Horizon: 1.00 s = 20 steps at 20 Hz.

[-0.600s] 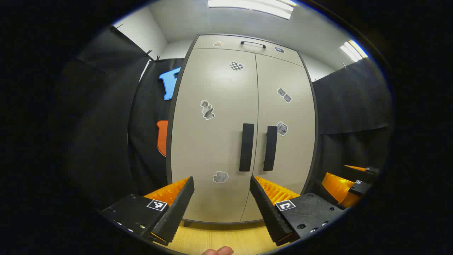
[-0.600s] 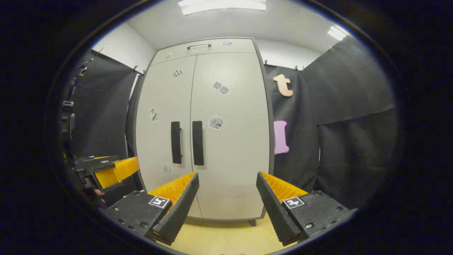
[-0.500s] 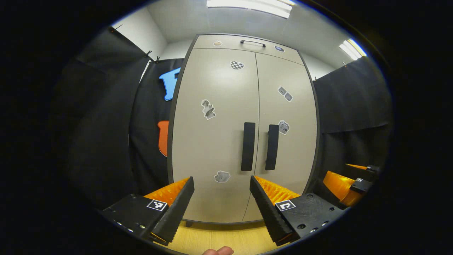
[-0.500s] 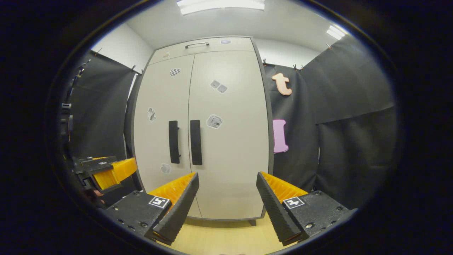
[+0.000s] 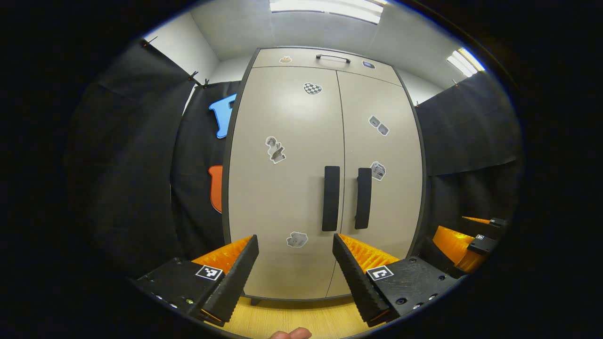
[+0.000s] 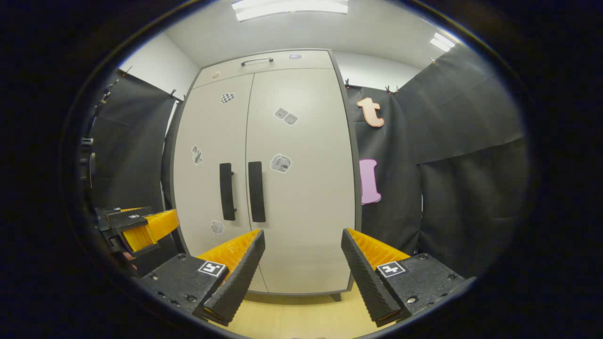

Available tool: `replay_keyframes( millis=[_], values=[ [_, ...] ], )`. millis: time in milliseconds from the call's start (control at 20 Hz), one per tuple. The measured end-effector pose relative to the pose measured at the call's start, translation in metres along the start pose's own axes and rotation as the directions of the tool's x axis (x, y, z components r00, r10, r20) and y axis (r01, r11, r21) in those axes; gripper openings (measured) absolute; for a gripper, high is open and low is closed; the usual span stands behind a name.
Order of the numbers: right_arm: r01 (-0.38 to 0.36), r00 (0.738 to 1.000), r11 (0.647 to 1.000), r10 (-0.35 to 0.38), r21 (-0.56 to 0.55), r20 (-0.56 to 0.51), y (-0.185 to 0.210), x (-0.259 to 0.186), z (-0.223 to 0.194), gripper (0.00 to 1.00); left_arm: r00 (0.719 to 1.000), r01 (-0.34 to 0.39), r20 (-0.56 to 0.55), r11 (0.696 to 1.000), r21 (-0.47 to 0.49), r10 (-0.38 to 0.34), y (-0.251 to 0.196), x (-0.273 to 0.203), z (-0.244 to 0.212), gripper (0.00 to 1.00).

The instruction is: Open the right door of the double-door shoe cabinet with the right hand, and open the left door with the left hand.

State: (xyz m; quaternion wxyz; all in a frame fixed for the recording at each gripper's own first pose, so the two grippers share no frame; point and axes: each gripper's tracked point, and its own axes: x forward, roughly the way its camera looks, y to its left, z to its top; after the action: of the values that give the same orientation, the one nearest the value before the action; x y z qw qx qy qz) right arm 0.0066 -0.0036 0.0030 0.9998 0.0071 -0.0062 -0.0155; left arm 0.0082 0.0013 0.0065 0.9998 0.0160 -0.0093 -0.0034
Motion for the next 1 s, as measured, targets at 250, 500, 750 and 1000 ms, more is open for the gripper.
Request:
replay_keyframes(
  millis=[250, 500, 750, 1000],
  values=[
    [-0.008, 1.000, 1.000, 0.008, -0.010, 0.006, 0.004, 0.003, 0.003, 1.00, 1.000, 0.000, 0.005, 1.000, 0.003, 0.000, 0.001, 0.002, 0.001, 0.95],
    [-0.007, 1.000, 1.000, 0.007, -0.014, 0.010, 0.006, 0.010, 0.005, 1.00, 1.000, -0.001, 0.008, 1.000, 0.008, 0.001, 0.003, 0.004, 0.002, 0.95],
    [-0.018, 1.000, 1.000, 0.019, -0.023, 0.020, 0.013, 0.025, 0.013, 1.00, 1.000, 0.000, 0.014, 1.000, 0.016, -0.001, 0.005, 0.003, 0.004, 0.95],
    [-0.037, 0.998, 0.998, 0.039, -0.056, 0.047, 0.028, 0.060, 0.031, 1.00, 1.000, -0.003, 0.013, 1.000, 0.024, 0.003, 0.009, 0.000, 0.005, 0.95]
  ],
)
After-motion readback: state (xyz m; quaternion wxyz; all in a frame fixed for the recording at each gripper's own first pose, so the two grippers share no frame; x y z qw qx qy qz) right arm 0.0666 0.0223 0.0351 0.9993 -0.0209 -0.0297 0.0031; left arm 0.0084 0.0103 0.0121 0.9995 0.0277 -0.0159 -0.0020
